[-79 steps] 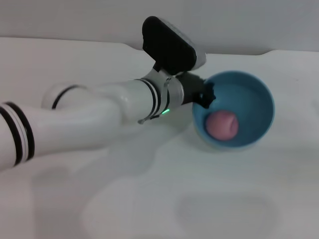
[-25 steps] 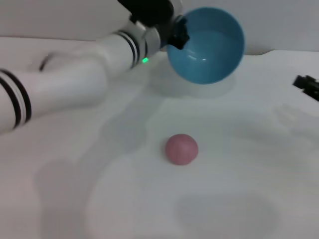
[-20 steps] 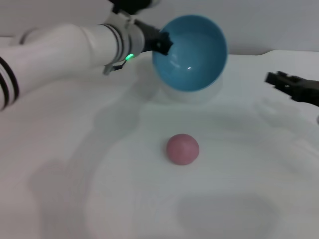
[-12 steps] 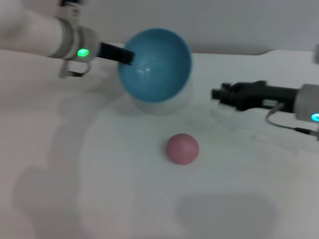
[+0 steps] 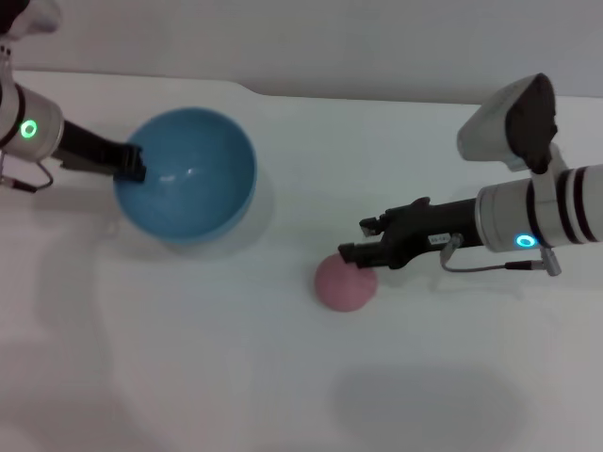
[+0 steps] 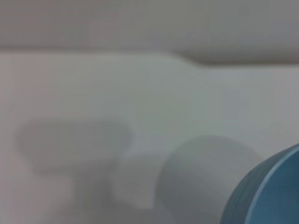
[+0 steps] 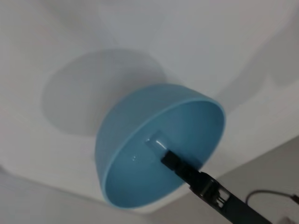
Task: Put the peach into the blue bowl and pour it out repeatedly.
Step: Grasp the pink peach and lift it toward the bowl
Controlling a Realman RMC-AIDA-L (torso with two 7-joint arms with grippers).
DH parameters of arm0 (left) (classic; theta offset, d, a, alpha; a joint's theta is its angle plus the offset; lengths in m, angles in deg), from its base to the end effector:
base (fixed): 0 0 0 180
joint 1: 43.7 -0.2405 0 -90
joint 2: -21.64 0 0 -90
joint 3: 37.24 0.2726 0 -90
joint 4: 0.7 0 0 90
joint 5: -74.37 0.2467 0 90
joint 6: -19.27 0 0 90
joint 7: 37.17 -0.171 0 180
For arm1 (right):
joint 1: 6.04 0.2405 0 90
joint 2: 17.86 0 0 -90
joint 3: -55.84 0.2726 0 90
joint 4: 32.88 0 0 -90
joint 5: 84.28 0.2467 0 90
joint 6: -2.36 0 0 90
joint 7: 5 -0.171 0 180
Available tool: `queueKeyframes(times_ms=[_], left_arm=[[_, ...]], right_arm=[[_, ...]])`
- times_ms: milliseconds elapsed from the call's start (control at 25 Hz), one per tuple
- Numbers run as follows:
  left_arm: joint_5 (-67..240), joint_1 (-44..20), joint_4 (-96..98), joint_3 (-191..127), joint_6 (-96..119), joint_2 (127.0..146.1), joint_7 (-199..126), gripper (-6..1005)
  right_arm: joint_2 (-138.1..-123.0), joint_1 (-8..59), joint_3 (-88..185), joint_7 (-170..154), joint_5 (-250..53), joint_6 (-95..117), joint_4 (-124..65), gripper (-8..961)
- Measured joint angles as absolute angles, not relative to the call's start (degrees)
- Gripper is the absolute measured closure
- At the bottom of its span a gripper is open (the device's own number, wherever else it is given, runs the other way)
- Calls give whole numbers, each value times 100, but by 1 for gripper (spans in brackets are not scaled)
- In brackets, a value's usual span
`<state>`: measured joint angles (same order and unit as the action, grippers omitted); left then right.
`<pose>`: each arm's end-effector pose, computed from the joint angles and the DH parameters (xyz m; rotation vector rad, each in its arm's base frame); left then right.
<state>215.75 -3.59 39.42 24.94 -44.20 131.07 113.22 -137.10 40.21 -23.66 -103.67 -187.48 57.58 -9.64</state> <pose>-0.3275 0.4692 0.0138 -2.0851 -1.5013 0.1283 0.2306 0.4281 -0.1538 -2.8064 0.7939 0.1595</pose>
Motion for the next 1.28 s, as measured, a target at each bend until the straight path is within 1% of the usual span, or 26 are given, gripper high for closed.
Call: queueKeyframes(times_ms=[40,160,240,480,800,1080,1240,1280], left_arm=[[21655,-405,4047,2490,-4545,13135,11350,999],[21730,-530,4439,2503,-4914,13223,11327,1000],[21746,-549,4589,2517,-5067,13241,11319,1000],[21907,-487,4733,2525,-5392,13258,11317,1001],[22158,-356,4864,2517,-5575,13422,11299,999],[22168,-329,4869,2519,-5584,13448,11346,1000],[22168,-327,4902,2496,-5621,13469,11356,1000],[22168,-325,4907,2483,-5636,13476,11361,1000]], right_arm=[[-13715,4035,-2455,-10402,-18746,5756,-955,530],[-13727,4053,-2694,-10521,-18724,5788,-891,407],[-13732,4065,-2904,-10617,-18709,5775,-859,325],[-13755,4056,-3323,-10794,-18703,5551,-853,328],[-13766,4033,-3532,-10799,-18684,5305,-907,397],[-13760,4040,-3888,-10844,-18683,5243,-840,457],[-13708,3848,-3821,-10845,-18683,5243,-609,491],[-13698,3765,-3727,-10843,-18683,5252,-522,532]])
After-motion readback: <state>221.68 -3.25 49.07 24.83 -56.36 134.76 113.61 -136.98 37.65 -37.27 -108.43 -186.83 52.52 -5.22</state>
